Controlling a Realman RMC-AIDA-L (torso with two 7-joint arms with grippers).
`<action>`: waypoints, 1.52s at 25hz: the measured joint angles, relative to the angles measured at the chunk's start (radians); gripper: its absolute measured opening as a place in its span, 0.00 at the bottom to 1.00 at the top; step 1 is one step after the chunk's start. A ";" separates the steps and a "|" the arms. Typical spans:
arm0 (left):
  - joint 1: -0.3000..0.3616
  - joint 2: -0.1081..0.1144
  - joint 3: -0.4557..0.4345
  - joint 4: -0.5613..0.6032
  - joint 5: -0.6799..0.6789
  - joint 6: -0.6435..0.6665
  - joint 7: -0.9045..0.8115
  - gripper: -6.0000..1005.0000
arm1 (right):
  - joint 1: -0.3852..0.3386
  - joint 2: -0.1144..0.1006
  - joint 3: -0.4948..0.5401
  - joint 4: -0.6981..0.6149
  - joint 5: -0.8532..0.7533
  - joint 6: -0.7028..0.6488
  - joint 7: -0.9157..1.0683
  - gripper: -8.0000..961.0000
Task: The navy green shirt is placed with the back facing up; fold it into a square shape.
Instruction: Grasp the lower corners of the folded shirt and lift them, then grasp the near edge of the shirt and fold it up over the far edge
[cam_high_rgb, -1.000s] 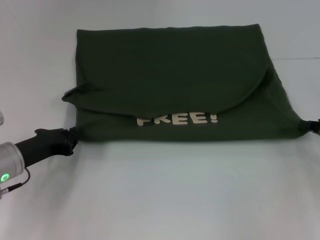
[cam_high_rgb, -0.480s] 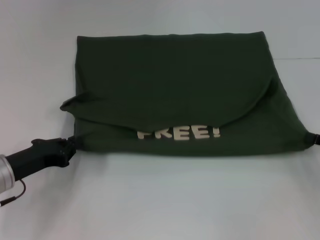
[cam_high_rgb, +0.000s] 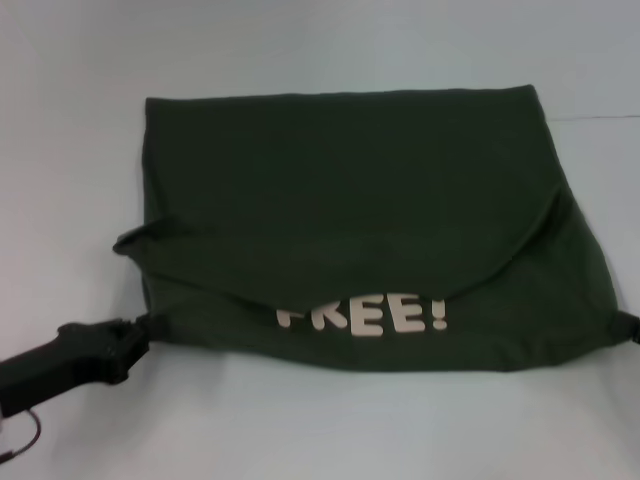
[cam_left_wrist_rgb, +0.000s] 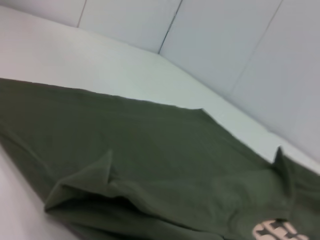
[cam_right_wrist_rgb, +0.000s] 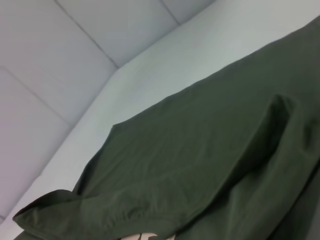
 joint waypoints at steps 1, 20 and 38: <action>0.008 0.000 -0.012 0.006 0.008 0.025 -0.004 0.04 | -0.008 0.000 0.001 0.000 -0.001 -0.008 -0.007 0.05; 0.084 0.004 -0.202 0.051 0.294 0.400 -0.029 0.04 | -0.182 -0.008 0.002 -0.001 -0.008 -0.222 -0.138 0.05; 0.032 0.023 -0.230 0.050 0.294 0.386 -0.064 0.04 | -0.260 -0.006 0.083 0.000 -0.008 -0.329 -0.192 0.05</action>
